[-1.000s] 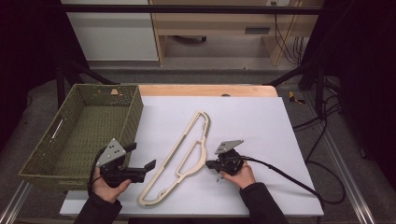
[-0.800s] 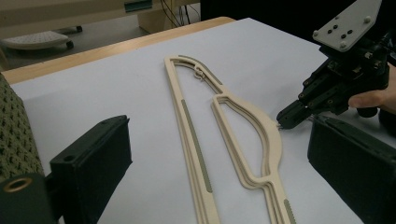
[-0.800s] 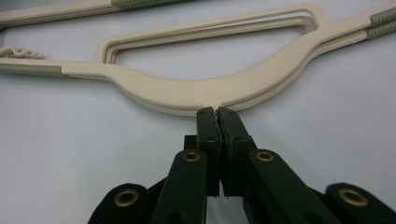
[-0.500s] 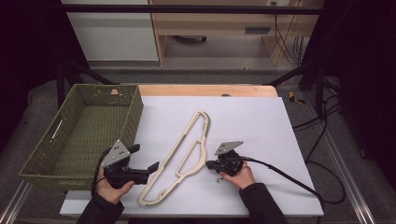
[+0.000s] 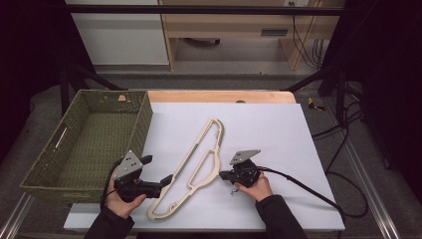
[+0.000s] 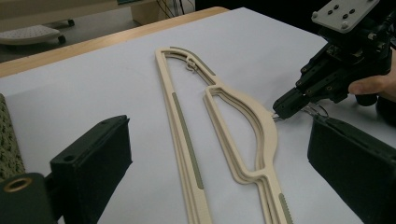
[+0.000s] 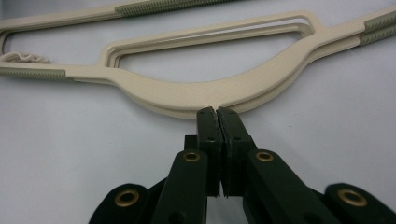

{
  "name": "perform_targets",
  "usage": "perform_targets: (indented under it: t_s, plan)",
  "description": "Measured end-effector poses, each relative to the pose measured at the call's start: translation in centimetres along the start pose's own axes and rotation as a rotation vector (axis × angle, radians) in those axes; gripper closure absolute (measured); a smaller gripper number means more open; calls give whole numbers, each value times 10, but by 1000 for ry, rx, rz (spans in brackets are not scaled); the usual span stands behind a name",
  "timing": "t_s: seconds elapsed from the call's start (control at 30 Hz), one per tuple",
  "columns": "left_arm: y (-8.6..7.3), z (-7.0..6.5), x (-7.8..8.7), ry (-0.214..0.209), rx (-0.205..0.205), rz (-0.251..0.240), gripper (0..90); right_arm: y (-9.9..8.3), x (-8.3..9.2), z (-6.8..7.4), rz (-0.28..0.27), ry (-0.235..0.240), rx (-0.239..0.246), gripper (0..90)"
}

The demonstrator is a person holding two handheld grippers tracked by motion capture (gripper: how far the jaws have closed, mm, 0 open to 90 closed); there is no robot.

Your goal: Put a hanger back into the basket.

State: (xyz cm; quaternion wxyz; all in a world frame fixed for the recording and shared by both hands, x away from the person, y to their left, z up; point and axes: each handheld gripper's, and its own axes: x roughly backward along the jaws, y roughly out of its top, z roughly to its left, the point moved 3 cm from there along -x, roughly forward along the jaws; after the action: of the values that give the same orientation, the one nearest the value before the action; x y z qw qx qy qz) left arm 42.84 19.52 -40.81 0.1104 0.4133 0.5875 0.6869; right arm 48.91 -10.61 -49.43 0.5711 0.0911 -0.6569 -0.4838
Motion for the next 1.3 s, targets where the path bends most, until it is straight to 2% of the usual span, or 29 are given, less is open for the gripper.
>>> perform_targets:
  t_s: [0.2, 0.27, 0.33, 0.37, 0.47, 0.53, 0.57, 0.6, 0.7, 0.73, 0.77, 0.8, 0.87, 0.93, 1.03, 1.07, 1.1, 1.13, 1.17, 1.2, 1.23, 1.3]
  plan:
    - [0, -7, -6, -10, -15, 18, 64, 5, 7, 1, -27, 13, -5, 891]
    - [0, -13, -13, -21, -24, 41, 66, 7, 9, 0, -27, 20, -2, 891]
    - [0, -16, -16, -27, -30, 51, 66, 7, 10, 0, -26, 14, -7, 891]
    - [0, -19, -19, -32, -31, 58, 69, 9, 11, 1, -19, 2, 6, 891]
    - [1, -32, -33, -54, -56, 106, 81, 12, 13, 1, -16, 1, 16, 892]
    - [2, -39, -41, -65, -73, 135, 87, 13, 14, 2, -14, 6, -3, 892]
    - [2, -39, -41, -65, -73, 135, 92, 14, 15, 2, -10, 0, 2, 893]
    - [4, -45, -48, -73, -91, 159, 99, 14, 16, 1, -10, 0, 6, 892]
    - [7, -50, -56, -83, -98, 177, 130, 16, 18, 2, -6, -8, 10, 893]
    - [9, -55, -66, -89, -116, 204, 139, 18, 21, 2, 1, -8, 18, 892]
    - [9, -55, -66, -89, -116, 204, 146, 18, 21, 2, 1, -8, 18, 892]
    - [9, -59, -75, -89, -127, 235, 155, 21, 23, 4, -4, -20, 24, 893]
    - [9, -62, -84, -94, -139, 262, 184, 23, 25, 5, 0, -23, 29, 892]
    - [8, -65, -92, -94, -144, 284, 209, 25, 26, 6, 5, -31, 47, 892]
    - [6, -67, -100, -97, -147, 307, 254, 27, 29, 7, 4, -35, 42, 892]
    - [5, -69, -108, -89, -163, 329, 271, 27, 29, 7, 6, -35, 38, 892]
    - [5, -69, -108, -89, -163, 329, 287, 27, 29, 7, 5, -33, 39, 892]
    - [3, -70, -117, -71, -178, 345, 302, 27, 29, 7, 5, -33, 41, 892]
    - [3, -70, -117, -71, -178, 345, 324, 27, 29, 7, 9, -34, 38, 892]
    - [1, -72, -125, -59, -192, 368, 346, 28, 29, 7, 6, -36, 36, 892]
    - [1, -72, -125, -59, -192, 368, 368, 28, 29, 7, 6, -36, 36, 892]
    - [-1, -74, -136, -42, -206, 388, 410, 28, 30, 8, 6, -40, 32, 892]
